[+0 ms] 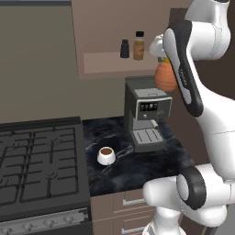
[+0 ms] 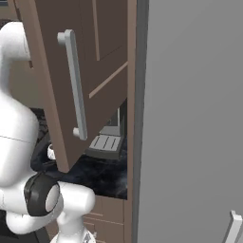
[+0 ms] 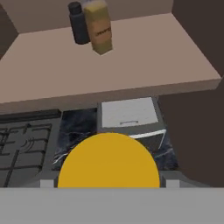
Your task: Pick the cinnamon and honey bottle from the cabinet and place them next to the mug.
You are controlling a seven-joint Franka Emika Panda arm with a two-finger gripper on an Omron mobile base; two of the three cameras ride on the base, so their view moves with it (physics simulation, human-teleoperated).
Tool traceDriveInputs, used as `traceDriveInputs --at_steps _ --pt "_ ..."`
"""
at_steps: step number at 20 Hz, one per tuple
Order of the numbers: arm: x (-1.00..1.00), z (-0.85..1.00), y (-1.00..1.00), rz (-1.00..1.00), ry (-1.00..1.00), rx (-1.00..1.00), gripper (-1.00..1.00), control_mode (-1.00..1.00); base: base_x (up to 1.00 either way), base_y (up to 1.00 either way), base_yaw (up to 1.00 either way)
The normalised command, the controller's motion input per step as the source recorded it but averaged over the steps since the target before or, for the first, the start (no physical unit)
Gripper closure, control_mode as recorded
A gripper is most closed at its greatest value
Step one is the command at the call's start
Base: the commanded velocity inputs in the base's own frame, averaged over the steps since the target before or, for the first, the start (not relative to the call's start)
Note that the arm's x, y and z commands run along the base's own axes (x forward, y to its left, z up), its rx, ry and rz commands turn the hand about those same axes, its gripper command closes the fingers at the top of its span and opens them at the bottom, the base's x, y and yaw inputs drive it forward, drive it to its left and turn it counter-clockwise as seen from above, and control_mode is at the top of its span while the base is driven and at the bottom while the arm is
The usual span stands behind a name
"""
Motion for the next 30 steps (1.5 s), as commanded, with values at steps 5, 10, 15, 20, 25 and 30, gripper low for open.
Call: traceDriveInputs --at_steps 5,10,15,20,25,30 --pt "-0.6 -0.73 0.36 0.11 0.0 0.0 1.0 -1.0 0.0 0.0 0.0" --pt "-0.45 -0.72 0.31 0.12 0.02 0.0 1.0 -1.0 0.0 0.0 0.0" --pt "-0.3 -0.73 0.29 0.12 0.03 0.0 1.0 -1.0 0.0 0.0 0.0" --pt "0.0 -0.39 0.16 0.13 0.05 0.0 1.0 -1.0 0.0 0.0 0.0" --pt "0.12 0.04 0.03 0.3 0.02 -0.04 1.0 -1.0 0.0 0.0 0.0" --pt "0.02 0.03 0.0 0.31 0.03 -0.06 1.0 -1.0 0.0 0.0 0.0"
